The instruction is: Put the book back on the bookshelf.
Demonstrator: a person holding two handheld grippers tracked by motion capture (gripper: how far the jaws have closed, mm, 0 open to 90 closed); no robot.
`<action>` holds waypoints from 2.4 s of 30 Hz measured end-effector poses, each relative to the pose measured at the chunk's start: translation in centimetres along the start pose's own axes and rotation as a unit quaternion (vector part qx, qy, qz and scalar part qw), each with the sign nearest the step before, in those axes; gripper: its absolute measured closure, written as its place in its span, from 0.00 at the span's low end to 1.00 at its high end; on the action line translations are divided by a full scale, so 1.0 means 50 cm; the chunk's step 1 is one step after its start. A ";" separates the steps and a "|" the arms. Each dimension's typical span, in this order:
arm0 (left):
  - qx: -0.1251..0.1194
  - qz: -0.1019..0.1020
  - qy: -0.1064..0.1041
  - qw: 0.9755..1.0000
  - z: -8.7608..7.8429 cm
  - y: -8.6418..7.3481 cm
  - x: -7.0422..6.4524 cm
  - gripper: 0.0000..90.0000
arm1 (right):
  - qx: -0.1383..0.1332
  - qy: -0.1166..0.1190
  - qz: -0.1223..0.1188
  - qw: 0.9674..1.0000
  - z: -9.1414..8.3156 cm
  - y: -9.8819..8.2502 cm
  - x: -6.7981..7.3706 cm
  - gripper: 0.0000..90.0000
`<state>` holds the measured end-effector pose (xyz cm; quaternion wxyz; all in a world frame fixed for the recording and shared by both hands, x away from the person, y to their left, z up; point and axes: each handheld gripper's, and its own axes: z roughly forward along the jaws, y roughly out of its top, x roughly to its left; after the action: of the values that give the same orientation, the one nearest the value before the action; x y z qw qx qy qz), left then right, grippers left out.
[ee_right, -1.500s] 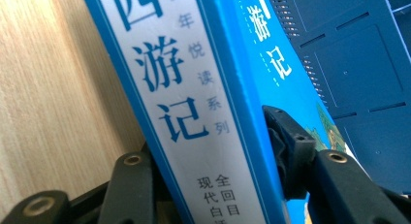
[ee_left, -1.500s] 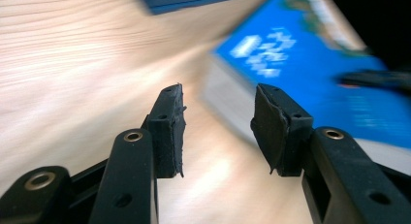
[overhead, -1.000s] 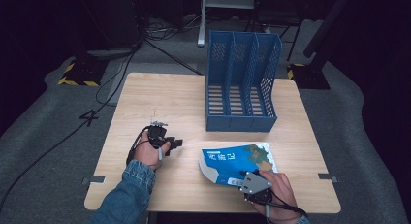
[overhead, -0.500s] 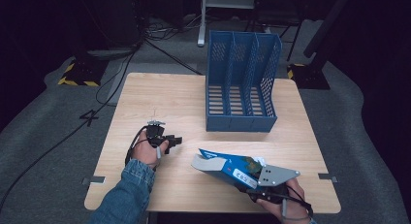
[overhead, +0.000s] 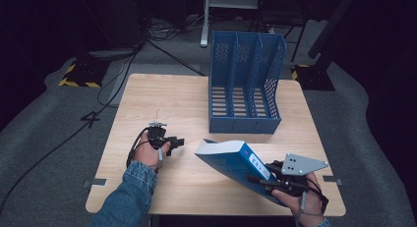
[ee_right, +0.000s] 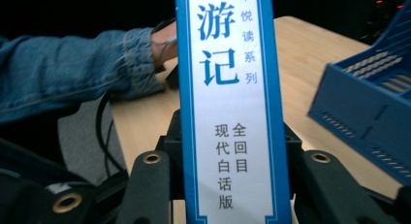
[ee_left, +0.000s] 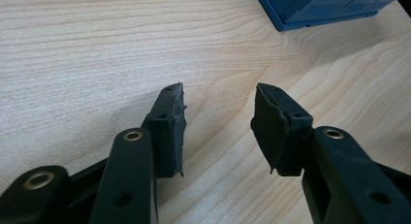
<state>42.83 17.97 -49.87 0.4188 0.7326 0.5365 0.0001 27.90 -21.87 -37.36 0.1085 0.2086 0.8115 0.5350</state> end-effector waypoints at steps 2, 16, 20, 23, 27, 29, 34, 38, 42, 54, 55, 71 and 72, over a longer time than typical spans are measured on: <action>-0.001 0.002 0.006 1.000 -0.001 0.000 0.001 0.60 | -0.010 -0.026 0.005 1.000 -0.005 0.010 -0.003 0.69; -0.008 0.008 0.026 1.000 -0.016 -0.007 0.011 0.58 | -0.062 -0.059 -0.013 0.996 -0.015 0.071 -0.022 0.69; -0.023 0.023 0.055 0.998 -0.029 -0.016 0.021 0.56 | -0.082 -0.059 -0.019 0.995 -0.010 0.096 -0.028 0.69; -0.029 0.028 0.065 0.997 -0.034 -0.020 0.024 0.55 | -0.091 -0.058 -0.021 0.994 -0.008 0.106 -0.032 0.69; -0.032 0.029 0.076 0.996 -0.044 -0.027 0.029 0.54 | -0.110 -0.059 -0.025 0.992 0.003 0.126 -0.041 0.69; -0.034 0.031 0.078 0.996 -0.045 -0.028 0.032 0.54 | -0.113 -0.060 -0.026 0.991 0.006 0.129 -0.043 0.69; -0.043 0.030 0.080 0.995 -0.045 -0.028 0.038 0.53 | -0.132 -0.081 -0.030 0.988 0.023 0.151 -0.063 0.69; -0.048 0.033 0.081 0.995 -0.042 -0.025 0.042 0.53 | -0.144 -0.092 -0.029 0.985 0.042 0.183 -0.089 0.69; -0.056 0.034 0.081 0.995 -0.037 -0.022 0.044 0.52 | -0.153 -0.102 -0.032 0.982 0.056 0.208 -0.106 0.69; -0.062 0.034 0.072 0.995 -0.021 -0.008 0.047 0.52 | -0.214 -0.139 0.011 0.967 0.104 0.256 -0.192 0.69; -0.060 0.035 0.072 0.995 -0.021 -0.008 0.048 0.52 | -0.220 -0.140 0.016 0.965 0.107 0.259 -0.200 0.69; -0.059 0.033 0.056 0.996 -0.020 -0.008 0.049 0.51 | -0.305 -0.145 0.097 0.936 0.155 0.269 -0.286 0.69; -0.058 0.032 0.054 0.996 -0.020 -0.008 0.049 0.51 | -0.302 -0.150 0.099 0.936 0.159 0.271 -0.292 0.69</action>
<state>43.10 20.54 -50.55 0.4309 0.7224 0.5342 0.0846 47.06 -17.34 -28.90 0.2332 0.3233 0.5608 0.7257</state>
